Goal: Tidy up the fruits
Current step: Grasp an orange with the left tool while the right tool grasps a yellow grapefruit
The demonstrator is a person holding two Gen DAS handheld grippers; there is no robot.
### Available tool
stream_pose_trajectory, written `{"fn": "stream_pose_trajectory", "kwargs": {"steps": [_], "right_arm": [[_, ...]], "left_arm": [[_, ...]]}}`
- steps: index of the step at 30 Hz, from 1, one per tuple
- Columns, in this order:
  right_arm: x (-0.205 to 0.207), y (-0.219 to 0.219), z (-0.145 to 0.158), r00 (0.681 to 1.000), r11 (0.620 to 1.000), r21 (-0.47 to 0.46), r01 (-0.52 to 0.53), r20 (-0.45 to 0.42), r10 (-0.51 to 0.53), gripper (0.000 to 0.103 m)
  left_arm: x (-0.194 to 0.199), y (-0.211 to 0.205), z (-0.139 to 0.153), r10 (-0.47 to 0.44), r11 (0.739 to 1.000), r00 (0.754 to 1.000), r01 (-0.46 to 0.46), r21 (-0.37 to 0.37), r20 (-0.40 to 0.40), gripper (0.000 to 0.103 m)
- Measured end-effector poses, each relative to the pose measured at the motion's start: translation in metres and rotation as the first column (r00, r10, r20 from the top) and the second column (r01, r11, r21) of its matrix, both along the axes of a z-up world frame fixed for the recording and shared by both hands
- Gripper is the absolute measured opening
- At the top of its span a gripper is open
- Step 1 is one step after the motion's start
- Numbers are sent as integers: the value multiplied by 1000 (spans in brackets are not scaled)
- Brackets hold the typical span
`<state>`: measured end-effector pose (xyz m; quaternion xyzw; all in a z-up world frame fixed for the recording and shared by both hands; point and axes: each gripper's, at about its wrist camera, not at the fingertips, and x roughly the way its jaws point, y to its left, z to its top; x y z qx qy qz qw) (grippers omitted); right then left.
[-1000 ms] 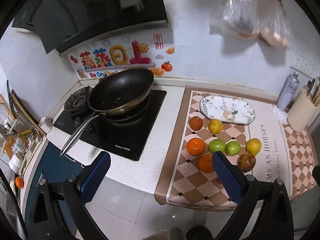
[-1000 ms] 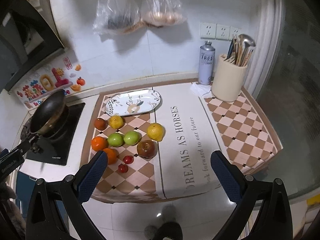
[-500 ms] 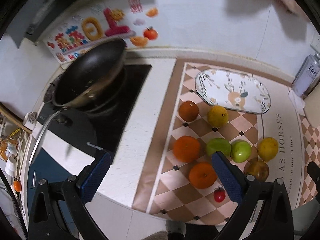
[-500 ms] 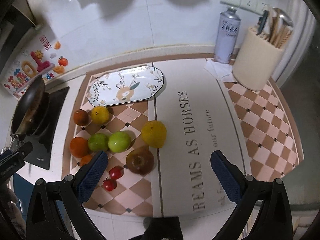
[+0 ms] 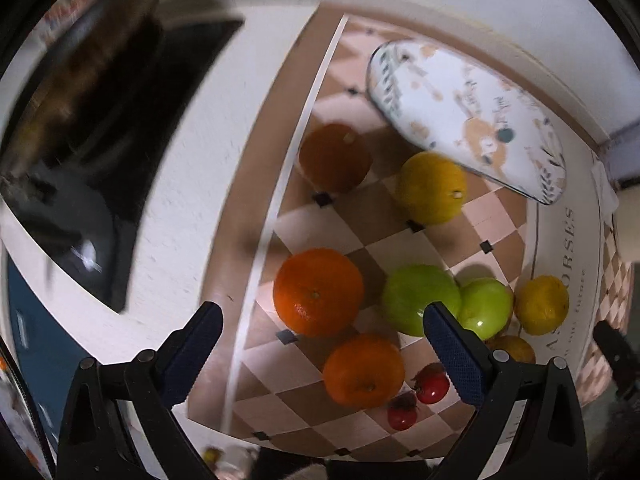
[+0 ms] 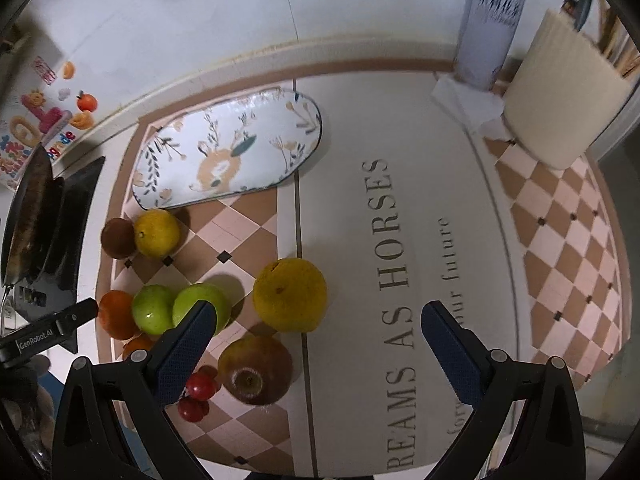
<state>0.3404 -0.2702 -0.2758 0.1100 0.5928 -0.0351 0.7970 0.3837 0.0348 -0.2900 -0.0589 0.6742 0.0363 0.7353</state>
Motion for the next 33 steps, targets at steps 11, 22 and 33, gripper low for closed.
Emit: {"fn": "stream_pose_trajectory", "kwargs": {"steps": [11,22,33], "right_arm": [[30,2,-63,987,986,160,45,-163,-18,103],[42,2,-87,975,966,241,92,-220,-38,87],[50,9,-98,969,971,223,82,-244,-26,78]], "left_arm": [[11,21,-55,122,967,981,-151,-203,-149,84],[15,30,-65,164,954,975,-196,-226,-152,64],[25,17,-77,134,966,978,-166,-199,-162,64]]}}
